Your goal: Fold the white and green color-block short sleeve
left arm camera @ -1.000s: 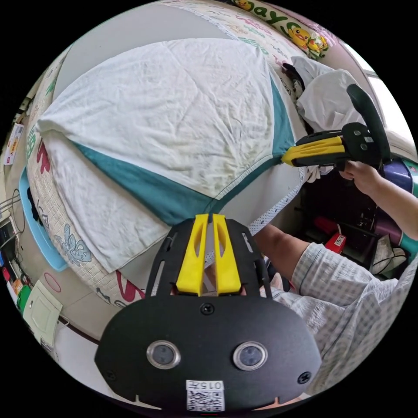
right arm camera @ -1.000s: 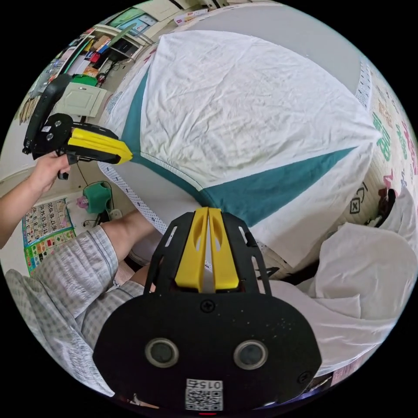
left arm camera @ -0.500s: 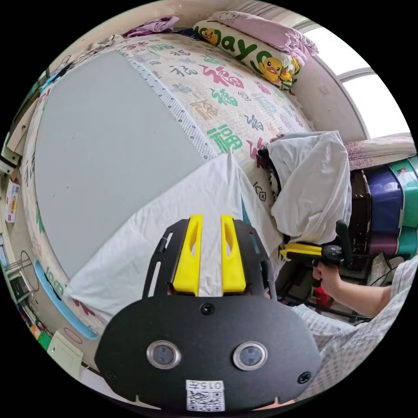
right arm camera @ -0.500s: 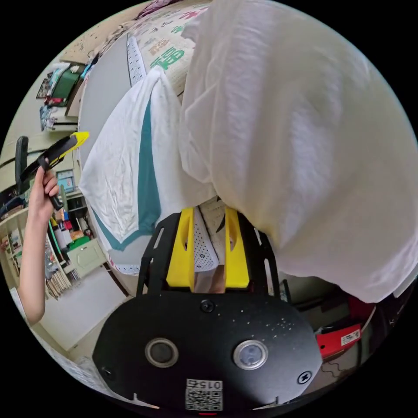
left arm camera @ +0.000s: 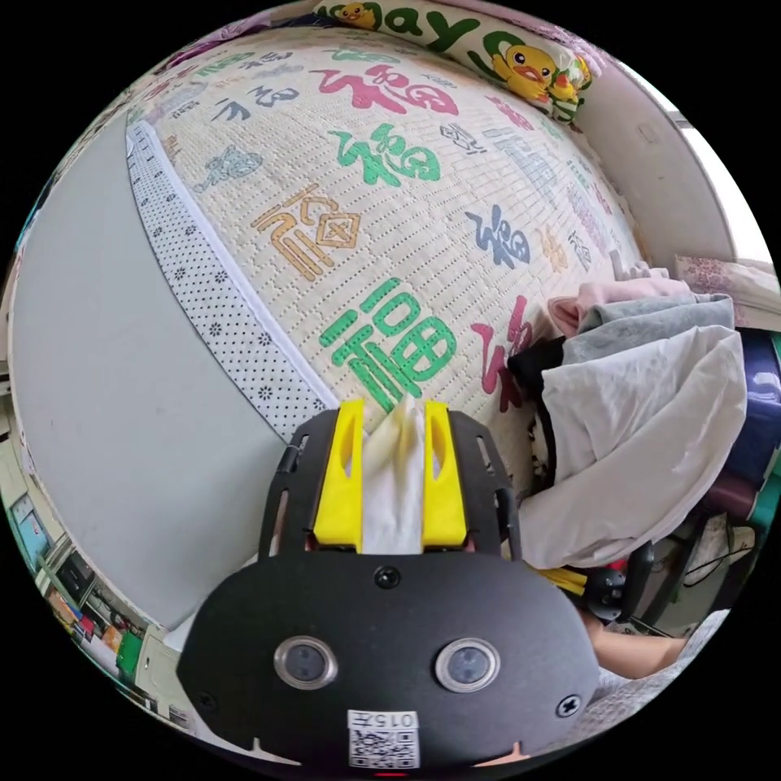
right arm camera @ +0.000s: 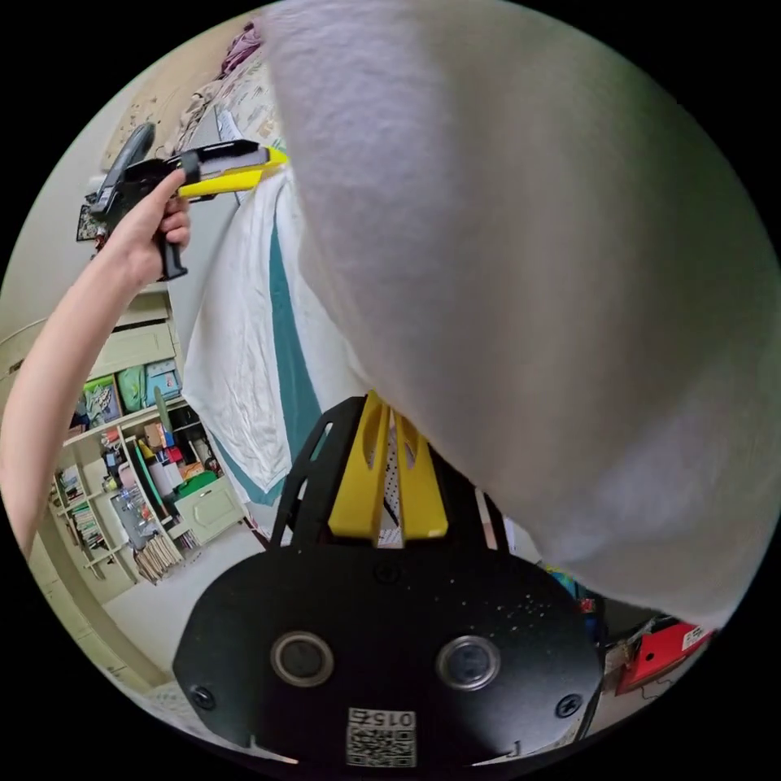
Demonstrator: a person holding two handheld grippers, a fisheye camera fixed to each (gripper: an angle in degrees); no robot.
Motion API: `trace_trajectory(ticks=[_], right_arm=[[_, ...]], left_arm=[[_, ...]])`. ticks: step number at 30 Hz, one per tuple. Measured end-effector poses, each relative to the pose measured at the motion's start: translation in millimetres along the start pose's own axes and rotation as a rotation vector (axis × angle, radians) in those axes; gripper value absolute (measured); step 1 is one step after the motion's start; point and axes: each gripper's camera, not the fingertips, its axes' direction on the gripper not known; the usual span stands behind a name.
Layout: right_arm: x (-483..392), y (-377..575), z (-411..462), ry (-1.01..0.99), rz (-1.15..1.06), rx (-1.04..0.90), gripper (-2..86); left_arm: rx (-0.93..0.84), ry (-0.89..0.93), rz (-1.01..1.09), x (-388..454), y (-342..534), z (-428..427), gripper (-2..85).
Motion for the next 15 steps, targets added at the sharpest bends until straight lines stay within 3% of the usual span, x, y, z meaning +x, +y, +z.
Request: trace_trajectory(ticks=[5,15], right_arm=[[-13,20,-15,-0.074,-0.106,-0.009,-0.4],[-21,63,-82,-0.133,-0.269,0.061,-0.5]], left_arm=[[0.063,0.027,0.003,-16,9,-17,0.8],[0.368,0.314,0.067,-73,62,-91,-0.4]])
